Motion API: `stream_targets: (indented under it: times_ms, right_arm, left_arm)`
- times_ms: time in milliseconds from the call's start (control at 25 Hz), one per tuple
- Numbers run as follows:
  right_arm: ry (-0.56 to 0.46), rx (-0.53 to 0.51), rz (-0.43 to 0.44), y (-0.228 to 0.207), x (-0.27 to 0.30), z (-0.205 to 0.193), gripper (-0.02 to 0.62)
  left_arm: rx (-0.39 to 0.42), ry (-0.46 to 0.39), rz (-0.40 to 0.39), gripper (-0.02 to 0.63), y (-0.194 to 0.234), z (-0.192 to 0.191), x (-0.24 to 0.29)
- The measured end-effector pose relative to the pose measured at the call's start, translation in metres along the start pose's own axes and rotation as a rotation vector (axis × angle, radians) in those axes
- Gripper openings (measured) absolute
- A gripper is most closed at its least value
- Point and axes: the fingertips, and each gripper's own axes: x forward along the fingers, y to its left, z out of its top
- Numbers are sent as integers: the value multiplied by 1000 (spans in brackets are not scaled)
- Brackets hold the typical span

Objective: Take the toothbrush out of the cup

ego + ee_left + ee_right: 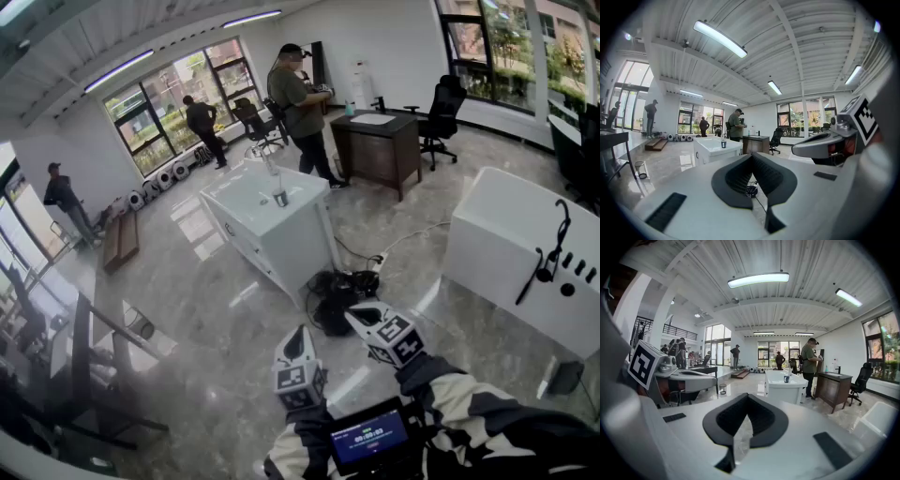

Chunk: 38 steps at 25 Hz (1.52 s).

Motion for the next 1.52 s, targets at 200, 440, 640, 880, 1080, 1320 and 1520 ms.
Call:
stream_targets:
  times_ms: [200, 440, 640, 880, 1080, 1320, 1520]
  right_arm:
    - [1, -11, -6, 10, 16, 2, -5]
    - [19, -84, -27, 28, 37, -2, -5]
    - [23, -86, -29, 32, 53, -3, -5]
    - [33, -79, -16, 22, 85, 7, -5]
    - [10, -72, 10, -5, 121, 26, -5]
    - [2, -46, 52, -60, 173, 41, -5]
    - [1, -41, 74, -112, 215, 55, -5]
  left_arm:
    - [-15, -10, -16, 5, 18, -4, -1]
    - [-20, -1, -21, 5, 45, -17, -5]
    - [-54, 21, -20, 5, 68, -31, 2]
    - [-51, 1, -26, 5, 86, -16, 29]
    - [-46, 12, -12, 5, 105, -11, 70]
    - [-26, 25, 25, 5, 119, 8, 142]
    - [-11, 44, 39, 5, 131, 19, 208]
